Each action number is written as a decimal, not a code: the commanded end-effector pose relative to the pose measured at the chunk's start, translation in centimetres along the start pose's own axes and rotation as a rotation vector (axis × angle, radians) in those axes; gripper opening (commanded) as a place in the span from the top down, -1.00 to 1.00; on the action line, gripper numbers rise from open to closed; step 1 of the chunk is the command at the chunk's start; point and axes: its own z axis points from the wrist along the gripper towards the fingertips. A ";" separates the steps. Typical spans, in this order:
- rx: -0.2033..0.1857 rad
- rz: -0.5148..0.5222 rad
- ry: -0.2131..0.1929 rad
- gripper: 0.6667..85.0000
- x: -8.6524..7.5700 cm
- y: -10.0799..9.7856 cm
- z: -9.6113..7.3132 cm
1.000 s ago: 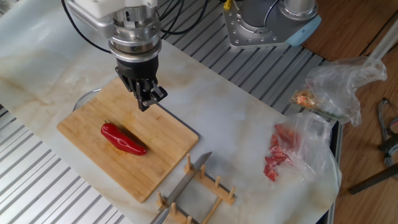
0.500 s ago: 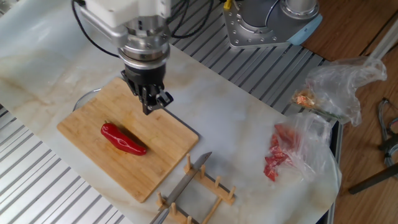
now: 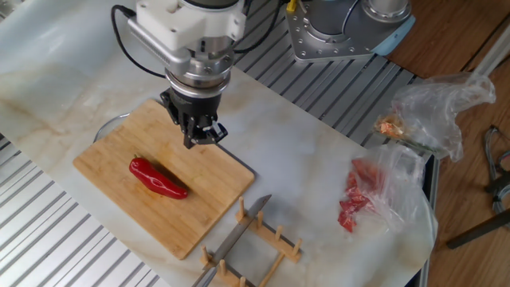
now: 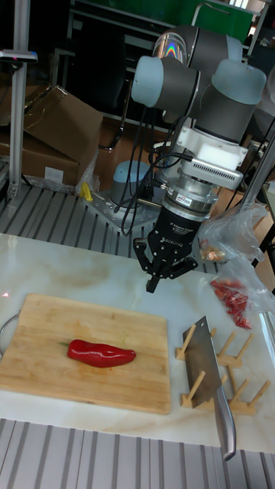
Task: Chop the chili peppers
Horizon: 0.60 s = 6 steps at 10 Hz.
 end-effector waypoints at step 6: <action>-0.042 -0.042 -0.028 0.98 -1.2 0.9 1.3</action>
